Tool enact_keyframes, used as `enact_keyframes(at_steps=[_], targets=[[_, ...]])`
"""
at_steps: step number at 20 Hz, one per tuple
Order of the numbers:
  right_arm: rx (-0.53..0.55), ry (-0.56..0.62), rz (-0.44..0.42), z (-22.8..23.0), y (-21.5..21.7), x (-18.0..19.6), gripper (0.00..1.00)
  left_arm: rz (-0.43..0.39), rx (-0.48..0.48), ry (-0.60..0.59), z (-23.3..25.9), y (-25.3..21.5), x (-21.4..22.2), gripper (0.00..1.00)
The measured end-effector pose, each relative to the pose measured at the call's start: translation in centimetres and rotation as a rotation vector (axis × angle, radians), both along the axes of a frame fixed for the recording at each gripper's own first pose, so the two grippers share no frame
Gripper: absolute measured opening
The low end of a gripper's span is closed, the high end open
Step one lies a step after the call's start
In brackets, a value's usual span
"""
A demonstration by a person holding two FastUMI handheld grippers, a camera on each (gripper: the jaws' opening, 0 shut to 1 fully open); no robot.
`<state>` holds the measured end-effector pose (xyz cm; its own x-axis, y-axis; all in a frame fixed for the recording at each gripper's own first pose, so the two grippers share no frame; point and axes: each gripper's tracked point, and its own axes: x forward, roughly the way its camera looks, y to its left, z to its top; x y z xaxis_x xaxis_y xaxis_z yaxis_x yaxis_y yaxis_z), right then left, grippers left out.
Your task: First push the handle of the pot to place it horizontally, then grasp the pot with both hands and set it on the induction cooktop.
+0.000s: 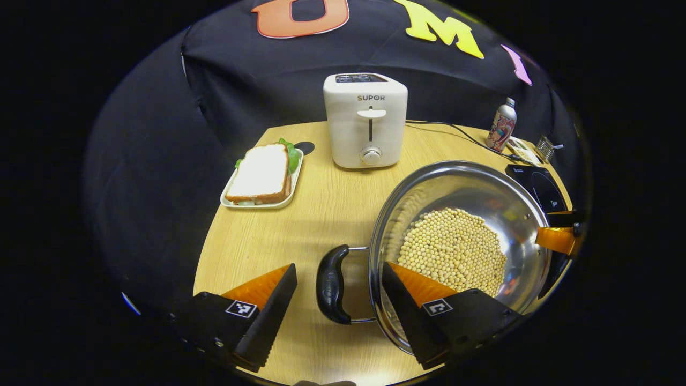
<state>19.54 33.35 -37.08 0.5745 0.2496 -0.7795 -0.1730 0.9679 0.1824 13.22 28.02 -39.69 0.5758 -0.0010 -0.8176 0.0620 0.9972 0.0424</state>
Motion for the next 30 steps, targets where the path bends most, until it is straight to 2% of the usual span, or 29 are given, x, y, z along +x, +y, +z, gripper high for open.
enact_keyframes(at_steps=[1,2,3,4,5,6,7,8,9,10,11,12,14,15,16,17,19,20,21,25,26,30], targets=[[-0.007,-0.004,-0.001,0.1,0.0,0.2,0.84,-0.003,-0.013,0.009,0.0,-0.3,0.1,0.94],[-0.018,0.007,0.004,-0.2,0.0,0.4,0.91,-0.004,-0.021,0.017,-0.2,-0.6,0.0,0.9],[-0.023,0.004,0.009,-0.2,0.1,0.8,0.83,-0.005,-0.021,0.032,-0.5,-0.7,-0.3,0.86],[-0.015,0.021,0.022,-0.5,0.5,0.7,0.87,-0.004,-0.013,0.045,-0.8,-0.8,-0.2,0.66],[-0.009,0.037,0.035,-1.1,0.8,0.6,0.77,0.008,-0.001,0.055,-1.3,-0.5,-0.2,0.65],[-0.017,0.048,0.036,-1.4,0.7,0.7,0.83,0.014,-0.002,0.049,-1.1,-0.3,0.0,0.82],[-0.003,0.055,0.026,-1.7,0.8,0.9,0.73,0.019,-0.013,0.065,-1.1,-0.2,-0.2,0.82],[0.008,0.066,0.011,-1.7,0.9,1.0,0.71,0.018,-0.026,0.067,-1.1,-0.2,-0.2,0.72],[0.017,0.076,0.004,-2.0,0.9,1.2,0.67,0.024,-0.038,0.076,-1.1,-0.3,-0.5,0.7],[0.036,0.088,-0.009,-1.8,0.9,1.1,0.66,0.026,-0.045,0.076,-1.0,-0.1,-0.5,0.58],[0.047,0.104,-0.016,-1.9,1.0,1.0,0.61,0.027,-0.044,0.079,-0.8,-0.1,-0.4,0.76],[0.05,0.115,-0.025,-1.9,0.8,0.9,0.6,0.02,-0.039,0.074,-0.8,-0.3,-0.4,0.64],[0.069,0.131,-0.04,-1.8,0.9,0.9,0.53,0.011,-0.025,0.072,-0.2,-0.5,-0.5,0.61],[0.077,0.126,-0.045,-1.7,0.7,1.0,0.51,0.004,-0.028,0.064,0.3,-0.6,-0.4,0.51],[0.079,0.124,-0.048,-1.6,0.5,0.9,0.51,-0.001,-0.034,0.062,0.7,-0.9,-0.5,0.61],[0.085,0.116,-0.053,-1.3,0.4,0.9,0.54,-0.007,-0.032,0.054,1.4,-1.0,-0.5,0.61],[0.078,0.089,-0.052,-1.5,0.4,1.0,0.51,-0.013,-0.029,0.041,2.5,-1.3,-0.6,0.61],[0.08,0.077,-0.055,-1.9,0.6,0.9,0.54,-0.013,-0.034,0.039,3.1,-1.7,-0.7,0.66],[0.082,0.065,-0.059,-1.7,0.4,0.8,0.51,-0.015,-0.04,0.034,3.7,-2.1,-0.6,0.61],[0.082,0.028,-0.076,-0.9,-0.7,1.0,0.51,-0.037,-0.04,0.017,5.7,-4.8,-0.5,0.61],[0.081,0.019,-0.083,-0.4,-1.1,0.9,0.53,-0.044,-0.044,0.014,5.9,-5.6,-0.5,0.61],[0.072,0.0,-0.124,0.3,-3.2,0.3,0.51,-0.082,-0.063,0.011,6.9,-9.6,-1.0,0.61]])
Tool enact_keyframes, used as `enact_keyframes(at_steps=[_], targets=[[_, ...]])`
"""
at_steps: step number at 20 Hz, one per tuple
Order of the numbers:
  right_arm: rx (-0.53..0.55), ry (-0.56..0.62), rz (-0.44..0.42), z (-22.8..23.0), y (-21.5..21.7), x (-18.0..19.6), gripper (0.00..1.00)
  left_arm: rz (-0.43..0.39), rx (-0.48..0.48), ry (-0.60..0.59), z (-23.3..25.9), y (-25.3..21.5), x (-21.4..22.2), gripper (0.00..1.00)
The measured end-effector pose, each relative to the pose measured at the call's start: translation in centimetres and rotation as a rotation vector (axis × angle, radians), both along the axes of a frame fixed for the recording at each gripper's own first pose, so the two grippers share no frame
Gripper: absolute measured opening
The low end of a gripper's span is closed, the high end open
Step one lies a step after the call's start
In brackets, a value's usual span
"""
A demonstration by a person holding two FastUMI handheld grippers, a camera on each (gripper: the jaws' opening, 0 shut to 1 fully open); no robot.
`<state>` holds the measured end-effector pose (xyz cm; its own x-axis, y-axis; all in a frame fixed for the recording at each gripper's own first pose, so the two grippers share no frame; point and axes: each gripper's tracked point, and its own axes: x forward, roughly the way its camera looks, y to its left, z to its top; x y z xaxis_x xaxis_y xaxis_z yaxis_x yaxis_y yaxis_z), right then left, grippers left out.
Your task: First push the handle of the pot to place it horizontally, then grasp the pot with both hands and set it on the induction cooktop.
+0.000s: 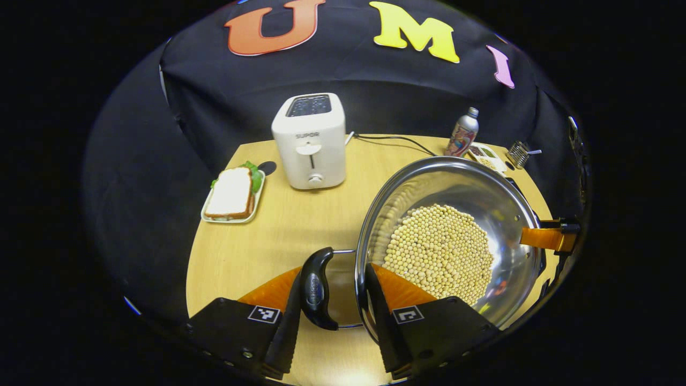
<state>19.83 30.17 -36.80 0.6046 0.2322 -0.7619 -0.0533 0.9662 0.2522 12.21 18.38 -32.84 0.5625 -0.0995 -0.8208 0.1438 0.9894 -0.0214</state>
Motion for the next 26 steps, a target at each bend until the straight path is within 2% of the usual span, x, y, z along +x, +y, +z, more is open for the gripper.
enact_keyframes(at_steps=[8,15,26], targets=[[-0.011,0.006,-0.063,0.7,-5.5,-1.4,0.51,-0.048,-0.032,0.002,1.2,-10.1,-0.8,0.61],[-0.015,0.008,-0.064,0.9,-9.6,-1.2,0.51,-0.049,-0.044,0.002,1.3,-17.0,-0.8,0.61],[-0.016,0.036,-0.023,-0.5,-13.3,1.5,0.51,-0.012,-0.037,0.035,-0.7,-22.1,0.8,0.61]])
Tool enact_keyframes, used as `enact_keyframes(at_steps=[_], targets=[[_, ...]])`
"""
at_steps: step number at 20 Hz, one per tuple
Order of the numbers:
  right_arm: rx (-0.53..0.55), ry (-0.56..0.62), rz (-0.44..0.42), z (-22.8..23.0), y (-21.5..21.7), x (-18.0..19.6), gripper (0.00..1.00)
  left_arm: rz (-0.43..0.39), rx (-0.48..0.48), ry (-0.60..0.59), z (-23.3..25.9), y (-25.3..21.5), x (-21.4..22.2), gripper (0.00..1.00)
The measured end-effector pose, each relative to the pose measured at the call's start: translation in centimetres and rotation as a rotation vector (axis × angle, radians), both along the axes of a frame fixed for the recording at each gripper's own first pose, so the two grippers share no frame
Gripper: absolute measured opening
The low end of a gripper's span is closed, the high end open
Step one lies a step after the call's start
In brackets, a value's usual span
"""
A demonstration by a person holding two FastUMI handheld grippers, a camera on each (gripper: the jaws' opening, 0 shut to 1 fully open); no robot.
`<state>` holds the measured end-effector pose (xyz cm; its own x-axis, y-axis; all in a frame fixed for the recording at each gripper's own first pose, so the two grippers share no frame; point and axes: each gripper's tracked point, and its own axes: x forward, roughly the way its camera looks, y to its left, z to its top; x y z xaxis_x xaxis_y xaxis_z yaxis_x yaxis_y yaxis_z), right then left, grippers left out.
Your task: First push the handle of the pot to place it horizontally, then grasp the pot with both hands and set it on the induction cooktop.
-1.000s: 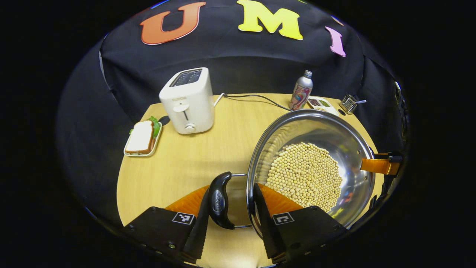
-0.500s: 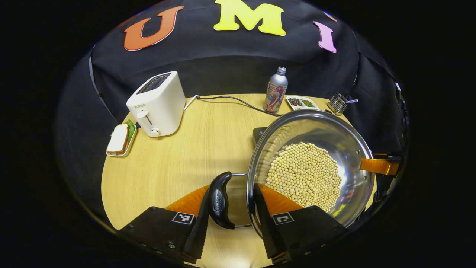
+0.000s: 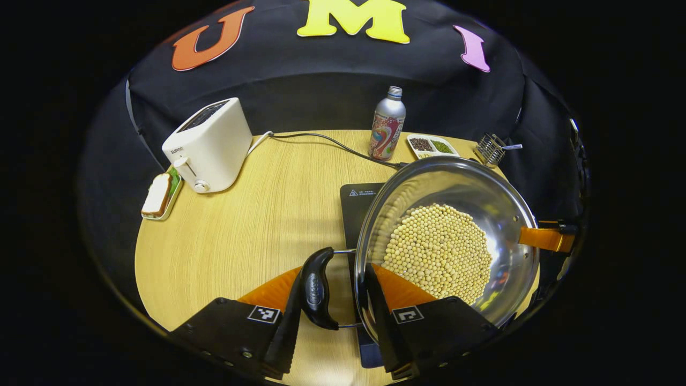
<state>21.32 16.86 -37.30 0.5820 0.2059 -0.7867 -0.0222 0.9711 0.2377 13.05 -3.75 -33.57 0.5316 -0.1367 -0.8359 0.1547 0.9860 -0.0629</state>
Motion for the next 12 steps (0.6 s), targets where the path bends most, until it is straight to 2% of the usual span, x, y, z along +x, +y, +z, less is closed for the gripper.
enact_keyframes(at_steps=[8,12], targets=[[0.01,0.021,0.021,-1.1,-0.6,2.3,0.51,0.011,0.011,0.013,-0.7,-0.5,1.4,0.61],[0.037,-0.004,0.036,-1.3,-0.8,2.8,0.51,0.028,-0.002,-0.012,-0.9,-0.4,1.6,0.61]])
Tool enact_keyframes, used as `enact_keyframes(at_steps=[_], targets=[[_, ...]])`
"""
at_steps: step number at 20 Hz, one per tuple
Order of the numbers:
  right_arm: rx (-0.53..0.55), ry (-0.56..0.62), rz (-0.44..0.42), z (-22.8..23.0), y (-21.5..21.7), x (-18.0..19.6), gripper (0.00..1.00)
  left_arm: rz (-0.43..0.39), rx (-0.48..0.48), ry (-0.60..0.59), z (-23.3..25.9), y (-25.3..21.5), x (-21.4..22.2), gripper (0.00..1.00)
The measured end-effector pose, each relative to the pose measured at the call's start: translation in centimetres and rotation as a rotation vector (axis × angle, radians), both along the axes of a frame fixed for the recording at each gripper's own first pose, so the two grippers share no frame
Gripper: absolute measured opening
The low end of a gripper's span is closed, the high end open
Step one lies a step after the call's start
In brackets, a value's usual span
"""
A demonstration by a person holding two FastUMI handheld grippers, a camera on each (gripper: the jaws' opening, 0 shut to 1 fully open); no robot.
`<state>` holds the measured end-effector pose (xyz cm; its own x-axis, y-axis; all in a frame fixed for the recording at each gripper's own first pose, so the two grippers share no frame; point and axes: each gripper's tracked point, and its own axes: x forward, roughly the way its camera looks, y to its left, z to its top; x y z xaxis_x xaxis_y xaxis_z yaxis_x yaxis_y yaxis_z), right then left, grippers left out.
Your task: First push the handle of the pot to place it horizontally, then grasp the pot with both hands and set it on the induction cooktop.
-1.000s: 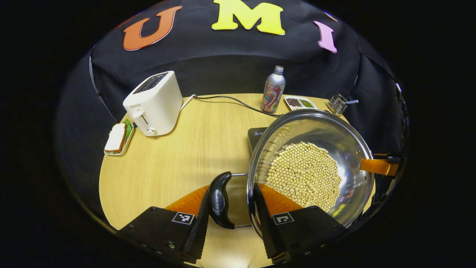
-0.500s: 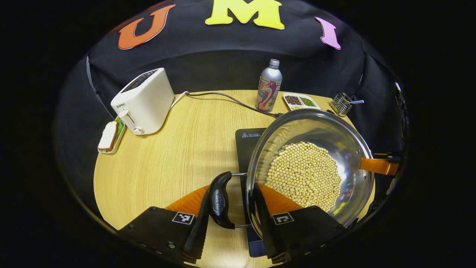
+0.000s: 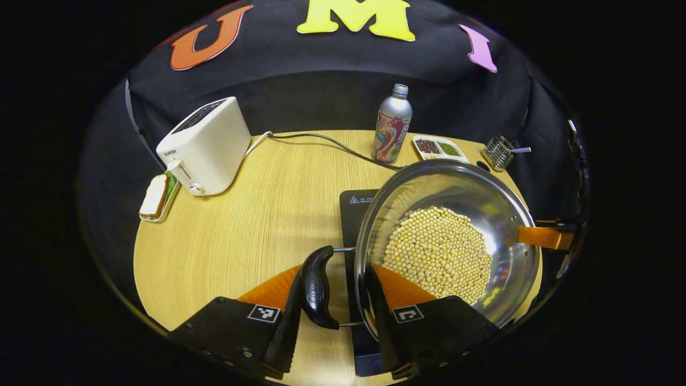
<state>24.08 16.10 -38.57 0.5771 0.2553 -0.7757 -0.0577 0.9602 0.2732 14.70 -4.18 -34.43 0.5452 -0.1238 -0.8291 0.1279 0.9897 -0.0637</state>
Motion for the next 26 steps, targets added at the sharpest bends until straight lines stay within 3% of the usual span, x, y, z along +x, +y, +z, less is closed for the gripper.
enact_keyframes(at_steps=[5,12,13,14,17,19,20,21,23,26], targets=[[0.055,-0.066,-0.019,-0.1,0.1,0.2,0.54,-0.013,0.019,-0.054,-0.1,0.0,0.3,0.61],[0.052,-0.076,-0.039,-0.2,-0.1,0.3,0.54,-0.019,0.022,-0.07,0.0,-0.1,0.4,0.63],[0.049,-0.074,-0.04,-0.2,-0.1,0.2,0.55,-0.025,0.024,-0.07,0.0,-0.1,0.4,0.54],[0.044,-0.069,-0.04,-0.2,-0.1,0.2,0.55,-0.03,0.021,-0.073,0.0,-0.1,0.4,0.65],[0.023,-0.079,-0.058,-0.1,-0.5,0.3,0.59,-0.022,0.027,-0.096,0.4,0.4,0.6,0.68],[0.031,-0.147,-0.083,0.6,-0.4,0.7,0.68,-0.006,0.028,-0.153,1.6,1.0,1.0,0.8],[0.029,-0.182,-0.1,1.8,-1.0,0.7,0.65,0.001,0.023,-0.182,2.3,1.1,1.0,0.87],[0.013,-0.206,-0.107,2.2,-1.3,0.7,0.7,0.007,0.027,-0.209,3.1,1.4,1.0,0.91],[-0.023,-0.239,-0.114,3.3,-1.6,0.6,0.99,0.023,0.048,-0.261,4.5,2.3,1.0,0.98],[-0.06,-0.294,-0.106,5.2,-1.5,0.4,0.98,0.027,0.053,-0.292,5.7,2.7,0.5,0.98]])
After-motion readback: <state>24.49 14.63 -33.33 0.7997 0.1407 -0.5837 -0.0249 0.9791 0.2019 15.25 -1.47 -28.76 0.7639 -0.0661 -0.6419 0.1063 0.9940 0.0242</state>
